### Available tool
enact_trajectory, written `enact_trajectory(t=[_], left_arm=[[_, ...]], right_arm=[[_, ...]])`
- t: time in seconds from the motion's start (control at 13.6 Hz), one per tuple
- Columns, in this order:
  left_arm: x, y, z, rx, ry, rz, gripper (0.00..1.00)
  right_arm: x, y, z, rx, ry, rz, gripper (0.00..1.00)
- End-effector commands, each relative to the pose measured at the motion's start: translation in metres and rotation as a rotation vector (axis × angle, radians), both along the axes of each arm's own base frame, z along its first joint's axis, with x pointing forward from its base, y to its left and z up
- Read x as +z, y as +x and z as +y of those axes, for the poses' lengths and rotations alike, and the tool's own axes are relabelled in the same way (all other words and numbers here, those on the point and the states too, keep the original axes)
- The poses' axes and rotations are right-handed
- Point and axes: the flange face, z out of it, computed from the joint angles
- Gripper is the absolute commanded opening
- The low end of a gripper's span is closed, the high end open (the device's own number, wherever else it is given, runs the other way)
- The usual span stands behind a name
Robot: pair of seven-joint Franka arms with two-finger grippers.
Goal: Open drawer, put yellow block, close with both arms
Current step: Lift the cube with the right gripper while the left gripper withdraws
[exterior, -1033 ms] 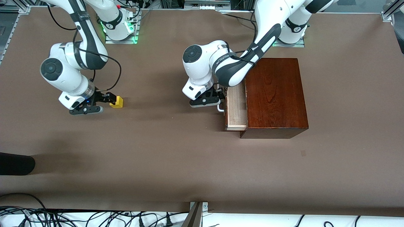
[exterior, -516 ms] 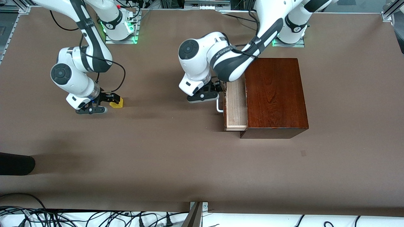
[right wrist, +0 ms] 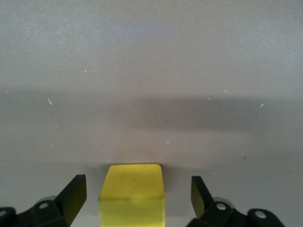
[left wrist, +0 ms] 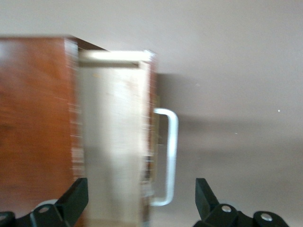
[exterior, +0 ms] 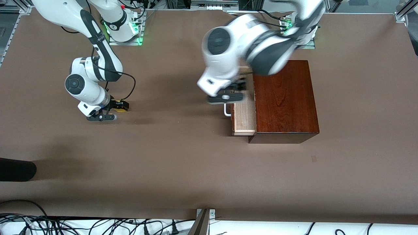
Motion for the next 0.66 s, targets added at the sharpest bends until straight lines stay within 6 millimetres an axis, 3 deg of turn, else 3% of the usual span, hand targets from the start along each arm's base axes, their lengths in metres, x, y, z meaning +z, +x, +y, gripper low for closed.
enact_trajectory(t=[0.0,0.22,0.37,0.59], left_arm=[[0.061,0.015,0.084,-0.004,-0.024,0.012,1.00],[0.097,0.033,0.169,0.027,-0.010,0.008,1.00],[0.120,0.036,0.223,-0.044,-0.009,0.017,1.00],[0.145,0.037,0.304,-0.129,-0.022,0.031,1.00]], right_arm=[[-0.008,-0.007,0.000,-0.020,0.007,-0.003,0.95],[-0.017,-0.014,0.001,-0.016,0.005,0.005,0.82],[-0.017,-0.014,0.001,-0.016,0.006,0.006,0.60],[-0.010,-0.012,0.002,-0.007,0.008,0.001,0.15]])
